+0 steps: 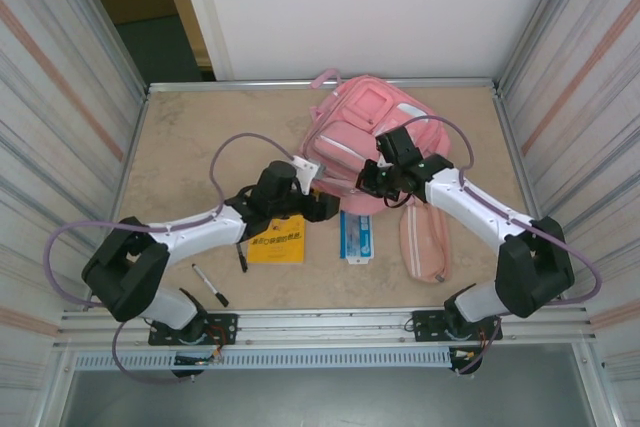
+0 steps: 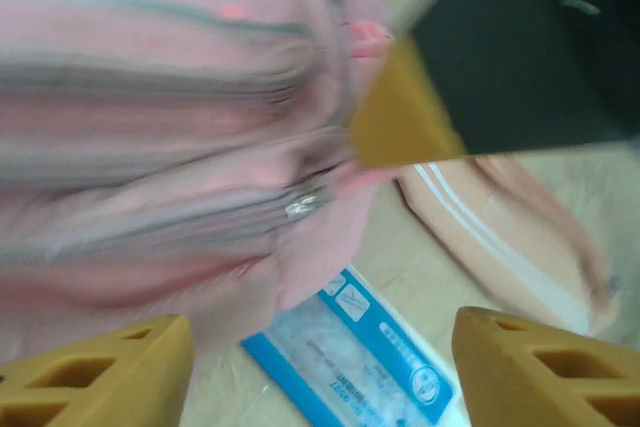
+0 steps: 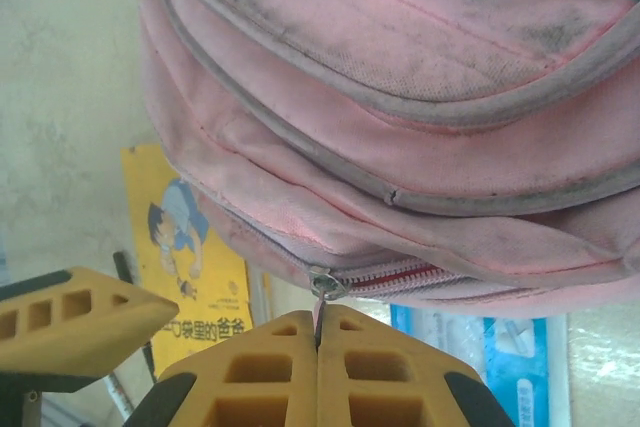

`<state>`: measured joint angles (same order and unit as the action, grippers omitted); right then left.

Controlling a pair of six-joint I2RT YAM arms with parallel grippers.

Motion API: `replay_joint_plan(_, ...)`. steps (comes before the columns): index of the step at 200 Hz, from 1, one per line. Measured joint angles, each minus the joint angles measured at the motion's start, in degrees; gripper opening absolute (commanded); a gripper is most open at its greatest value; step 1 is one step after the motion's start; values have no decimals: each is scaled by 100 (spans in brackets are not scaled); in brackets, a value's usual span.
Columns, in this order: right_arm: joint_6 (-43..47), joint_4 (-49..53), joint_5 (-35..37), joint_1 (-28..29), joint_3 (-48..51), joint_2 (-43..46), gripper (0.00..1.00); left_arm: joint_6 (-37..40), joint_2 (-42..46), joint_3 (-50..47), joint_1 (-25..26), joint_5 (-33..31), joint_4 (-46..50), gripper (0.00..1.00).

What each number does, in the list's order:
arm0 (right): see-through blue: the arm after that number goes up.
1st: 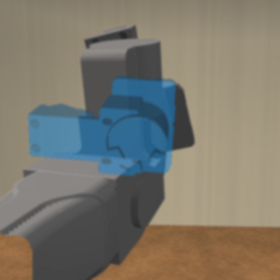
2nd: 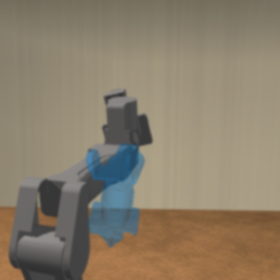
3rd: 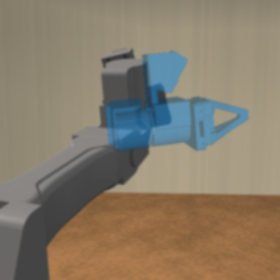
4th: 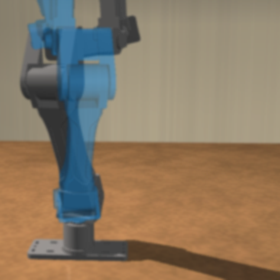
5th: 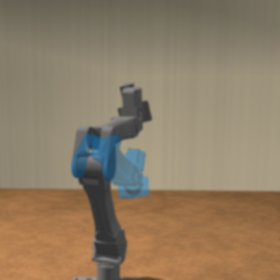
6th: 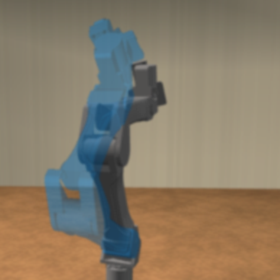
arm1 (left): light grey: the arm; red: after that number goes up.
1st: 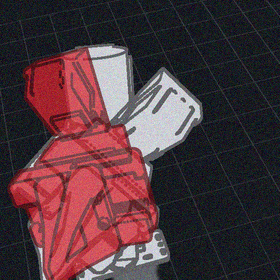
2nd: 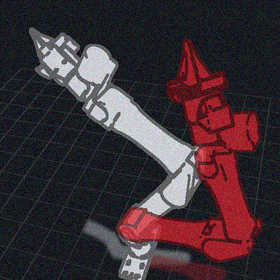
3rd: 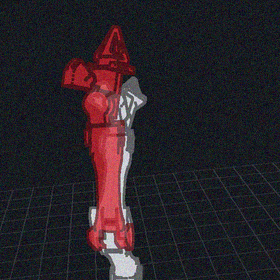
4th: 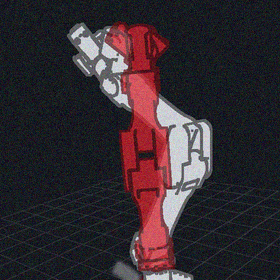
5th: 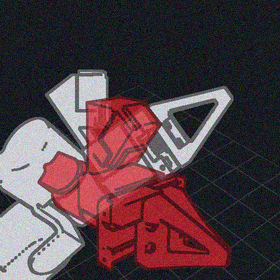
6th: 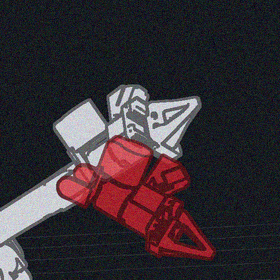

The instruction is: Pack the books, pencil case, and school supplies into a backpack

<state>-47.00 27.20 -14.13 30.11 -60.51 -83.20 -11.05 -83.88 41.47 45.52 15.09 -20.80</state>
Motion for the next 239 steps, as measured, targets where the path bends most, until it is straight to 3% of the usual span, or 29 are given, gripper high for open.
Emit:
replay_joint_plan(35, -236, -11, -249, -2, -2, -131, 0, 1851, -291, -658, 455, -273, -1543, 75)
replay_joint_plan(71, -468, -15, -402, -9, -2, -192, 0, 2791, -1023, -505, 420, -839, -2444, 69)
replay_joint_plan(131, -841, -133, -608, -11, -2, -192, 0, 3713, -1858, -254, 566, -1700, -3615, 34)
replay_joint_plan(175, -981, -221, -629, -35, -2, -190, 0, 3941, -1910, -254, 621, -1821, -3644, 5)
replay_joint_plan(179, -997, -227, -623, -35, -2, -190, 4, 3954, -1912, -254, 621, -1829, -3644, 0)
replay_joint_plan(203, -1088, -227, -573, -42, -2, -173, 23, 3928, -1910, -278, 632, -1810, -3652, 0)
replay_joint_plan(224, -1169, -234, -433, -33, 98, -7, 65, 3834, -1910, -280, 632, -1770, -3659, 0)
replay_joint_plan(230, -1261, -229, -365, -33, 188, 111, 72, 3788, -1910, -280, 632, -1764, -3661, 0)
replay_joint_plan(239, -1427, -229, -256, -35, 348, 315, 75, 3716, -1908, -280, 629, -1751, -3661, 0)
